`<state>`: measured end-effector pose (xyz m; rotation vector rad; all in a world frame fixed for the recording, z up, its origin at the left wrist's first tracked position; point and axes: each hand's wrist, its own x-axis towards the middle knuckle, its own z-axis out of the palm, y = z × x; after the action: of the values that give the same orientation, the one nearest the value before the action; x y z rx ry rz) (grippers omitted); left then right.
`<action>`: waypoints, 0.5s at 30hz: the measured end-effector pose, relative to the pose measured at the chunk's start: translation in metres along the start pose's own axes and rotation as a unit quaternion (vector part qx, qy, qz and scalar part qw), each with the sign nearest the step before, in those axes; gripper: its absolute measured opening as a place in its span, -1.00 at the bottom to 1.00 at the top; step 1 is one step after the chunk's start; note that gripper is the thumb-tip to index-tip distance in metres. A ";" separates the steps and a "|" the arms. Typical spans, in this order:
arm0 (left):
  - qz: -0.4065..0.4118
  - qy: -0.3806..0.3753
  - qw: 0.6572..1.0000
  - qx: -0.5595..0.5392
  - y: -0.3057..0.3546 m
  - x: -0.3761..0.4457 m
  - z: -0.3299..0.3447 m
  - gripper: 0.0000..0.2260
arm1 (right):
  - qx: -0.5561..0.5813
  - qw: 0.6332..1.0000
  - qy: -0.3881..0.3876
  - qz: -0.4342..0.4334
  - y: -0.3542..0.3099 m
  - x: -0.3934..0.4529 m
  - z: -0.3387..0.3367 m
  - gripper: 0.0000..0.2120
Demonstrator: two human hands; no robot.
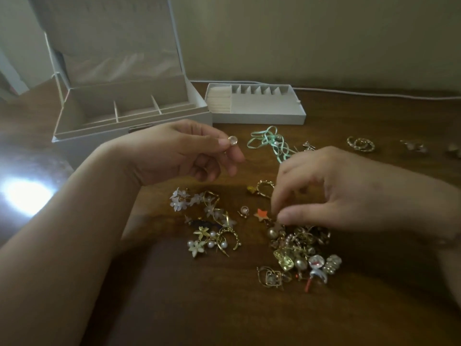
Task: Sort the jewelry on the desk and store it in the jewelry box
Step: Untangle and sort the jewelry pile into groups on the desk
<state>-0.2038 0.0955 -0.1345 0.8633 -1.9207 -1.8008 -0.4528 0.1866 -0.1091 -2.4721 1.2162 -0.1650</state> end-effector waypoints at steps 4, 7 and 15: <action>0.000 -0.009 1.000 0.013 0.001 0.001 0.006 -0.84 | -0.008 0.994 -0.108 0.010 -0.001 -0.014 -0.008 -0.69; 0.000 -0.036 0.999 0.028 0.002 0.001 0.009 -0.78 | -0.035 0.992 -0.124 0.008 -0.001 -0.011 -0.004 -0.80; 0.019 -0.074 0.993 0.086 0.002 0.000 0.010 -0.74 | -0.043 0.982 -0.158 0.090 0.007 -0.017 -0.013 -0.91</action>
<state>-0.2105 0.1038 -0.1338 0.7603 -2.1973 -1.7402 -0.4714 0.1923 -0.0988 -2.3280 1.3172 0.3239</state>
